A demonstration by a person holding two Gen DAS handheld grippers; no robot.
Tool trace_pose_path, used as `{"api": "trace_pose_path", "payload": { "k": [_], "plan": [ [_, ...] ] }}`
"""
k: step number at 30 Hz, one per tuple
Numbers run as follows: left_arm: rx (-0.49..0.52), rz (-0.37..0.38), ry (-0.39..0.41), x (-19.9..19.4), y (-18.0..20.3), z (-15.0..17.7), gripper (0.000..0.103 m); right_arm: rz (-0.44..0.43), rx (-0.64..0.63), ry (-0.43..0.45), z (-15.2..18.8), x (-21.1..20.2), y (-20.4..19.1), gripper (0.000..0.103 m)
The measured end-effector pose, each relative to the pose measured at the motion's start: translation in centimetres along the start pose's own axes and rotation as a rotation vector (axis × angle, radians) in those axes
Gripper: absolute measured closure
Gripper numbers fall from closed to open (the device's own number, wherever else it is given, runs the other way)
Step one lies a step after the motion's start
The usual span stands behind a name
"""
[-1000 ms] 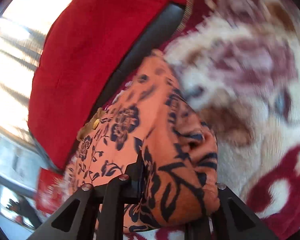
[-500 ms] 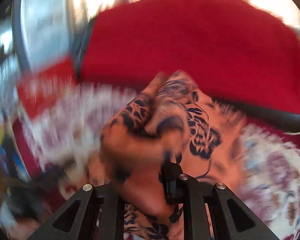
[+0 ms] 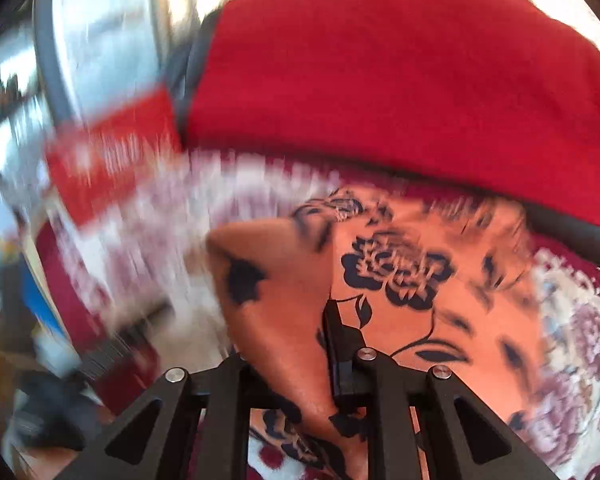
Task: Fold small clothes
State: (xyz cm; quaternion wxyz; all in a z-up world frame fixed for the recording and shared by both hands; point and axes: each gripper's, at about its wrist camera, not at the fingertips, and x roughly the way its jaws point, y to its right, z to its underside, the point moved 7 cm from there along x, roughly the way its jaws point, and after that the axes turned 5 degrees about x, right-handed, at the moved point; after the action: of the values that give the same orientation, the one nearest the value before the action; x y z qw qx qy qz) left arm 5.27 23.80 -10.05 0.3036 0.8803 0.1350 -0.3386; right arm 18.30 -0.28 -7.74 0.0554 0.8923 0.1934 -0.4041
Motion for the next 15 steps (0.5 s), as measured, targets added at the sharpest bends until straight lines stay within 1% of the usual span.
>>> {"api": "trace_pose_path", "payload": {
  "k": [1,2,3,4,5,6,7,10,11,13,15],
  "plan": [
    [-0.002,0.001,0.001,-0.1,-0.1,0.0,0.039,0.024,-0.033,-0.063,1.6,2.3,-0.6,0.083],
    [-0.004,0.000,0.003,-0.1,-0.3,-0.1,0.039,0.032,-0.057,-0.075,2.3,3.2,-1.0,0.082],
    [-0.008,-0.002,0.005,-0.2,-0.5,-0.1,0.039,0.037,-0.077,-0.055,2.7,2.9,-1.1,0.079],
    [-0.014,0.000,0.003,-0.2,-0.8,-0.2,0.039,0.035,-0.097,-0.029,2.6,2.6,-1.5,0.069],
    [-0.022,0.006,-0.002,-0.1,-0.9,-0.3,0.039,0.025,-0.107,-0.024,2.6,2.4,-1.8,0.060],
    [-0.027,0.012,-0.006,0.0,-0.9,-0.3,0.039,-0.013,-0.114,-0.030,2.4,2.0,-2.2,0.036],
    [-0.030,0.018,-0.009,0.0,-0.8,-0.3,0.039,-0.054,-0.112,-0.033,2.6,1.9,-2.8,0.032],
    [-0.018,0.067,-0.002,-0.3,-0.1,-0.2,0.039,-0.097,-0.087,-0.013,3.6,0.1,-2.7,0.032],
    [-0.006,0.082,0.004,-0.5,0.3,-0.2,0.039,-0.128,-0.064,-0.001,4.2,-0.5,-2.6,0.032],
    [0.024,0.139,0.015,-1.2,1.4,-0.1,0.039,-0.151,-0.027,0.023,5.0,-1.8,-1.8,0.032],
    [0.059,0.196,0.026,-2.1,2.5,0.1,0.039,-0.171,0.016,0.064,5.9,-4.1,-0.8,0.032]
  ]
}}
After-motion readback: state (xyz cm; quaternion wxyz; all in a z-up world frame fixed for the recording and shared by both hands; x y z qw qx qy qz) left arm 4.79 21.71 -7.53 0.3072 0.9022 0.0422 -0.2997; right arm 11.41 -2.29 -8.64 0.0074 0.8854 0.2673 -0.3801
